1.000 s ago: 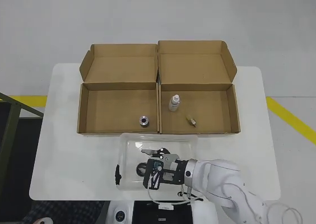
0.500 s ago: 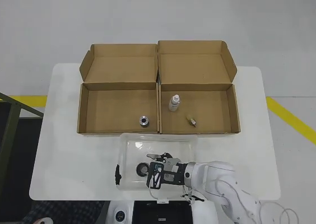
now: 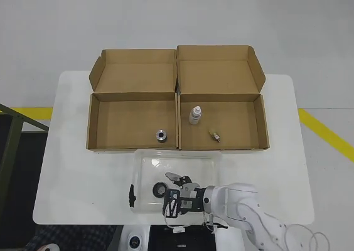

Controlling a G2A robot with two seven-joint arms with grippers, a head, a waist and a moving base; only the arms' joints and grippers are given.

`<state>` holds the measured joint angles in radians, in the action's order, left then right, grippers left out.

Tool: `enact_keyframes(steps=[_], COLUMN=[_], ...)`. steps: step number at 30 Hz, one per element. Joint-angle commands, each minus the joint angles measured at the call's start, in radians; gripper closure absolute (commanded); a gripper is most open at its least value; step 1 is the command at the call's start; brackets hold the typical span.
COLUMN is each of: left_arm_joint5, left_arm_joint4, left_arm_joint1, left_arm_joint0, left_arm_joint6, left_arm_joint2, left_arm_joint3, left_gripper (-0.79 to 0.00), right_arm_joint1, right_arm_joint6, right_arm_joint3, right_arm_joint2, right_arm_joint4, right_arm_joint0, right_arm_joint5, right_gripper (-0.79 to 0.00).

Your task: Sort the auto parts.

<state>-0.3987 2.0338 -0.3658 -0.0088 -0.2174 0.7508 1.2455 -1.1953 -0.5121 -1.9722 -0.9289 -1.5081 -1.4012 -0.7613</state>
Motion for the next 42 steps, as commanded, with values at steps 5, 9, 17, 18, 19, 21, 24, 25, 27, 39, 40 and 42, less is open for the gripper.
enact_keyframes(steps=[5, 9, 17, 18, 19, 21, 24, 25, 27, 39, 40, 42], left_arm_joint5=[0.0, 0.0, 0.0, 0.0, 0.0, 0.0, 0.0, 0.0, 0.0, 0.0, 0.0, 0.0], left_arm_joint4=[0.0, 0.0, 0.0, 0.0, 0.0, 0.0, 0.0, 0.0, 0.0, 0.0, 0.0, 0.0], left_arm_joint1=[0.0, 0.0, 0.0, 0.0, 0.0, 0.0, 0.0, 0.0, 0.0, 0.0, 0.0, 0.0], left_arm_joint0=[0.0, 0.0, 0.0, 0.0, 0.0, 0.0, 0.0, 0.0, 0.0, 0.0, 0.0, 0.0], left_arm_joint6=[0.0, 0.0, 0.0, 0.0, 0.0, 0.0, 0.0, 0.0, 0.0, 0.0, 0.0, 0.0], left_arm_joint2=[0.0, 0.0, 0.0, 0.0, 0.0, 0.0, 0.0, 0.0, 0.0, 0.0, 0.0, 0.0], left_arm_joint3=[0.0, 0.0, 0.0, 0.0, 0.0, 0.0, 0.0, 0.0, 0.0, 0.0, 0.0, 0.0], left_gripper=[-0.785, -0.785, -0.785, -0.785, -0.785, -0.785, -0.785, -0.785, -0.785, -0.785, -0.785, -0.785], right_arm_joint1=[-0.007, -0.015, -0.029, -0.031, -0.032, -0.033, -0.034, -0.035, -0.036, -0.033, -0.03, -0.026], right_arm_joint6=[0.01, 0.009, 0.011, 0.012, 0.013, 0.014, 0.015, 0.017, 0.023, 0.044, 0.046, 0.052], right_arm_joint3=[0.043, 0.083, 0.148, 0.154, 0.16, 0.17, 0.182, 0.186, 0.2, 0.194, 0.185, 0.168], right_arm_joint2=[0.036, 0.065, 0.109, 0.113, 0.116, 0.121, 0.125, 0.126, 0.127, 0.093, 0.083, 0.063], right_arm_joint4=[0.006, 0.015, 0.038, 0.039, 0.042, 0.046, 0.058, 0.064, 0.081, 0.195, 0.203, 0.221], right_arm_joint0=[0.044, 0.078, 0.136, 0.141, 0.145, 0.152, 0.16, 0.163, 0.169, 0.197, 0.195, 0.189], right_arm_joint5=[0.012, 0.025, 0.054, 0.058, 0.06, 0.061, 0.057, 0.054, 0.047, 0.019, 0.018, 0.016], right_gripper=[-0.714, -0.674, -0.551, -0.526, -0.505, -0.459, -0.357, -0.326, -0.169, 0.0, 0.0, 0.0])
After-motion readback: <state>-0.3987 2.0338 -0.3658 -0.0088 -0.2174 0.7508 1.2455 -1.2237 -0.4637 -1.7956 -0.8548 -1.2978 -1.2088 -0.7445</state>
